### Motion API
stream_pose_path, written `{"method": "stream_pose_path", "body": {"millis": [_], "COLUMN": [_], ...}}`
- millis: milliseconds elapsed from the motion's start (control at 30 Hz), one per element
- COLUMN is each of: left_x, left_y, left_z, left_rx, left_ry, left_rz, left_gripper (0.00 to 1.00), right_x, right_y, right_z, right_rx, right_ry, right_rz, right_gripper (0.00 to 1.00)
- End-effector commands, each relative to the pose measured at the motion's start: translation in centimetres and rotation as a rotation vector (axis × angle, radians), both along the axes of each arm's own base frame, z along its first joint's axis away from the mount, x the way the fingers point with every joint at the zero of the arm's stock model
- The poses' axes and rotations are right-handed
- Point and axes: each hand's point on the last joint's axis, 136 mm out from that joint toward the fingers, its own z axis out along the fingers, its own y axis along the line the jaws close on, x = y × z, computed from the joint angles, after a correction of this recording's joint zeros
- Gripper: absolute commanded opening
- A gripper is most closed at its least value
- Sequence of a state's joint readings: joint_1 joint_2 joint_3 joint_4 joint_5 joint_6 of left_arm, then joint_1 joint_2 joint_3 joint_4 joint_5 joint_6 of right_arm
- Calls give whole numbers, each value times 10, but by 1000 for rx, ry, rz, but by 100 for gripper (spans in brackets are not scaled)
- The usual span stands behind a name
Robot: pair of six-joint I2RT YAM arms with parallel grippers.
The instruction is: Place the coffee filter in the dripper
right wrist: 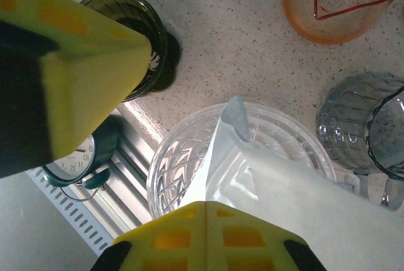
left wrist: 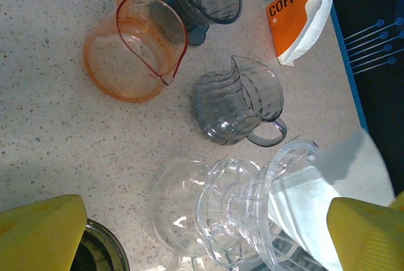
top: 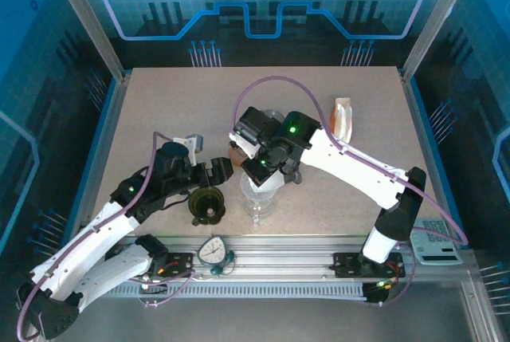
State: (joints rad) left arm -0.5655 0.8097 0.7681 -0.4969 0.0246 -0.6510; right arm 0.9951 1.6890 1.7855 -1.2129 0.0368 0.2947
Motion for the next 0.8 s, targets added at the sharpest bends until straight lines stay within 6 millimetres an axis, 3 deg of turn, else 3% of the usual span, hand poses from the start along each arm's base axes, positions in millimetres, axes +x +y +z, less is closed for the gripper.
{"method": "stream_pose_path", "body": {"millis": [0,233,400,567,767], "left_x": [-1,-1,0,2,0], "left_y": [-3,-4,-6,-21,-45], "left_z": [-2,0,4,13,19], "left_rx": [-27,-40,-54,-97,-120], "left_ry": [10,13,4,5,43], "left_rz": [-9,-7,-9,-65,-170], "left_gripper": [99,99,99,98,81], "right_x": [-6,-3,-2,6,14], "right_y": [8,9,-4,-31,-63], "right_z": [-8,9,31,32,15], "right_rx": [19,94,160,193,157], "right_ry": [15,-35,-112,-198,-265], "right_rz": [15,-4,-42,-148,-256], "right_gripper": [8,37,55,62,63]}}
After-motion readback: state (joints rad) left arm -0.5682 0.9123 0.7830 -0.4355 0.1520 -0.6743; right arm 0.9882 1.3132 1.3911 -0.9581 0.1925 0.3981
